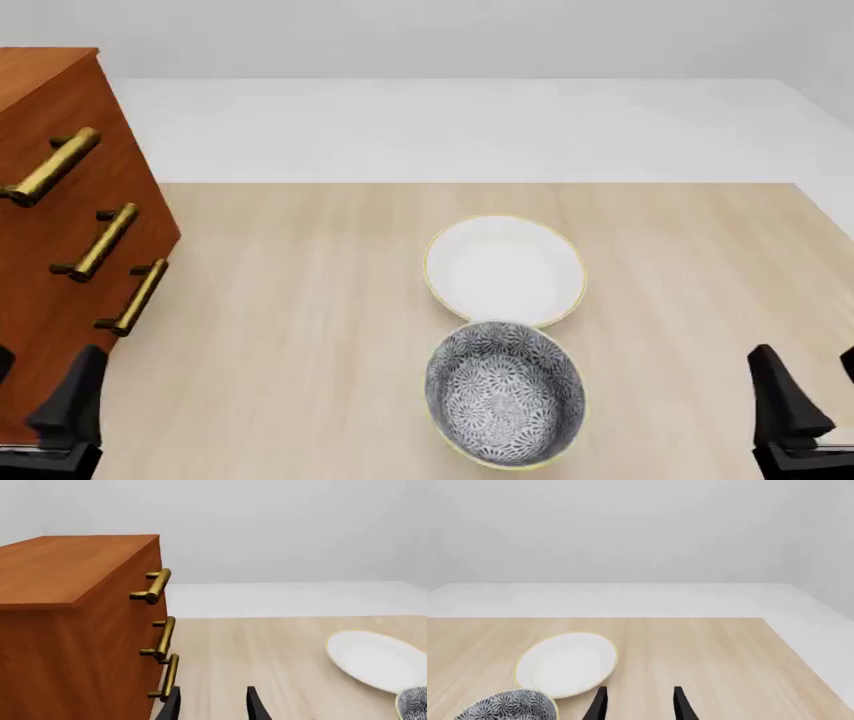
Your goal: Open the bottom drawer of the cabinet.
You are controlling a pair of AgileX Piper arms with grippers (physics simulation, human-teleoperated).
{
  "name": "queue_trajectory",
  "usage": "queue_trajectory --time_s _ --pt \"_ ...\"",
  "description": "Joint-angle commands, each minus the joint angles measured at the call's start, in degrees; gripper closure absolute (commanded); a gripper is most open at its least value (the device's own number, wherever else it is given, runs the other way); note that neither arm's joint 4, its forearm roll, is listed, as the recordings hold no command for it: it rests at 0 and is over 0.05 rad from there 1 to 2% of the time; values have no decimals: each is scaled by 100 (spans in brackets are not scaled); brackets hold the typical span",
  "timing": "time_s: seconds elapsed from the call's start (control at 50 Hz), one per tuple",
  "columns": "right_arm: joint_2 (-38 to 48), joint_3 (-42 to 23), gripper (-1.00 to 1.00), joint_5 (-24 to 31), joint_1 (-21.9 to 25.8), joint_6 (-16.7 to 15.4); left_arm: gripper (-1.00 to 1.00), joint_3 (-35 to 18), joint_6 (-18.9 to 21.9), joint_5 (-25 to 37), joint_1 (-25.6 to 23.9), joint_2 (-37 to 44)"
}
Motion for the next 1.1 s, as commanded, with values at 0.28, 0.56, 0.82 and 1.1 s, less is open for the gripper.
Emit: queue_trajectory --time_s 0.28,0.56,0.82,1.1 --pt "2 -8 -100 1 8 -10 -100 0 1854 -1382 -723 1471" --pt "5 -16 -100 4 11 -14 -100 7 3495 -4541 -638 5218" --pt "1 -19 -100 8 15 -21 -100 7 4720 -6972 -610 7753" --pt "-1 -27 -100 21 16 -9 -100 7 5599 -6981 -466 7877"
